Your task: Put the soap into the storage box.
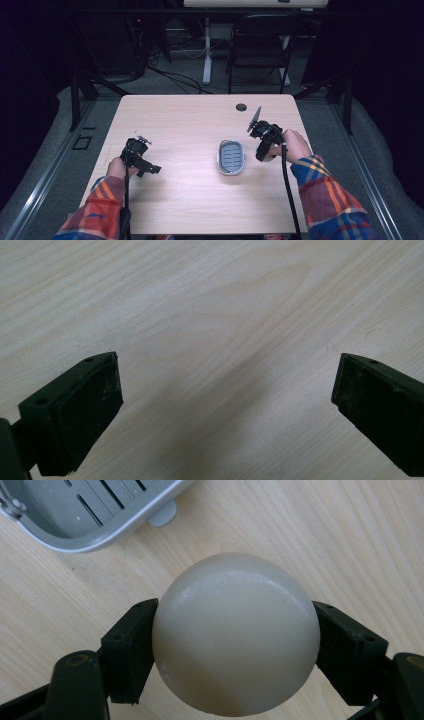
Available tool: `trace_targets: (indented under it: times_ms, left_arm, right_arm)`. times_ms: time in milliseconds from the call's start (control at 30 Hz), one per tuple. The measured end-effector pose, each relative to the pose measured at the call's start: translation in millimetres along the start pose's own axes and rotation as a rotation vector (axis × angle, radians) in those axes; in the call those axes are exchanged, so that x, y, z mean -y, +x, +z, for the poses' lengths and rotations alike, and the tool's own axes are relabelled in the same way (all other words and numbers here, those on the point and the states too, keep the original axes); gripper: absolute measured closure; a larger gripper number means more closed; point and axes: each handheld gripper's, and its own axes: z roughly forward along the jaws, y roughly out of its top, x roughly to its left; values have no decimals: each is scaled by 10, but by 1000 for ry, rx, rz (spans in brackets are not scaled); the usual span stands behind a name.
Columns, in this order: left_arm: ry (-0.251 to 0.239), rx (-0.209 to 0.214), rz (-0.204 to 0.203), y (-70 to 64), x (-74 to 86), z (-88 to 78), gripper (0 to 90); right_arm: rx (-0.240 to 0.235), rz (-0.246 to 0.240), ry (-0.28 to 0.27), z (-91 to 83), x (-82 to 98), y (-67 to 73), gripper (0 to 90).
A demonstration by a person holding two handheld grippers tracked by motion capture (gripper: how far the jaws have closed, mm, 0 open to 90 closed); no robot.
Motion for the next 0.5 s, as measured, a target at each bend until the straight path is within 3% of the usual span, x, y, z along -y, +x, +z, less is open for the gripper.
trace_targets:
  times_ms: [500]
  left_arm:
    - [4,1,4,-1,-4,7,0]
  right_arm:
    - [12,-30,10,-113,-128,29,246]
